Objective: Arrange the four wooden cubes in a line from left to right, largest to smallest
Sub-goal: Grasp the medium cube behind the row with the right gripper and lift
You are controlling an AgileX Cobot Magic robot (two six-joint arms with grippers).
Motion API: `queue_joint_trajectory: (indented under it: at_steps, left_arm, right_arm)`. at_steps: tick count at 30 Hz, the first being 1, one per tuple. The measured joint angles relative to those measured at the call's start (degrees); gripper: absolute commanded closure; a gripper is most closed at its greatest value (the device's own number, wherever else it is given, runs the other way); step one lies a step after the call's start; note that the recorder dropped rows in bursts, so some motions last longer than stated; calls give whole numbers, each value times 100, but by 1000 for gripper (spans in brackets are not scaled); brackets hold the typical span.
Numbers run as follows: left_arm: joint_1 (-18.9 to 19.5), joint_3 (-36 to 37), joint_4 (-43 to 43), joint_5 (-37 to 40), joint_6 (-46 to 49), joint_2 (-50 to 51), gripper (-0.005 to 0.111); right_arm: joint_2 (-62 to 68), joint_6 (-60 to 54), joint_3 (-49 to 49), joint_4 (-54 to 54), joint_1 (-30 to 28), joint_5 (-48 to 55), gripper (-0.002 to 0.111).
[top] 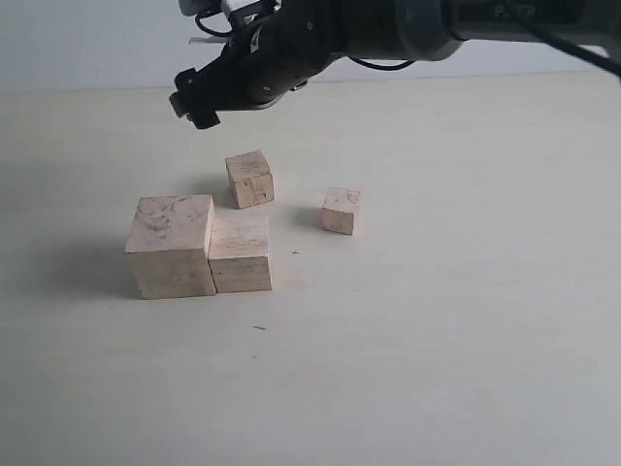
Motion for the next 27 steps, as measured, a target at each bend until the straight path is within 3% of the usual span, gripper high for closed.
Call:
queue_joint_trajectory:
  at_steps: [6, 11, 27]
  left_arm:
    - [0, 0, 0, 0, 0, 0, 107]
    - [0, 0, 0, 0, 0, 0, 107]
    - [0, 0, 0, 0, 0, 0, 107]
  right_arm:
    - [630, 202, -633, -108, 0, 417, 22]
    - [992, 914, -958, -863, 0, 746, 22]
    - [1101, 1473, -1042, -1130, -11, 1298, 22]
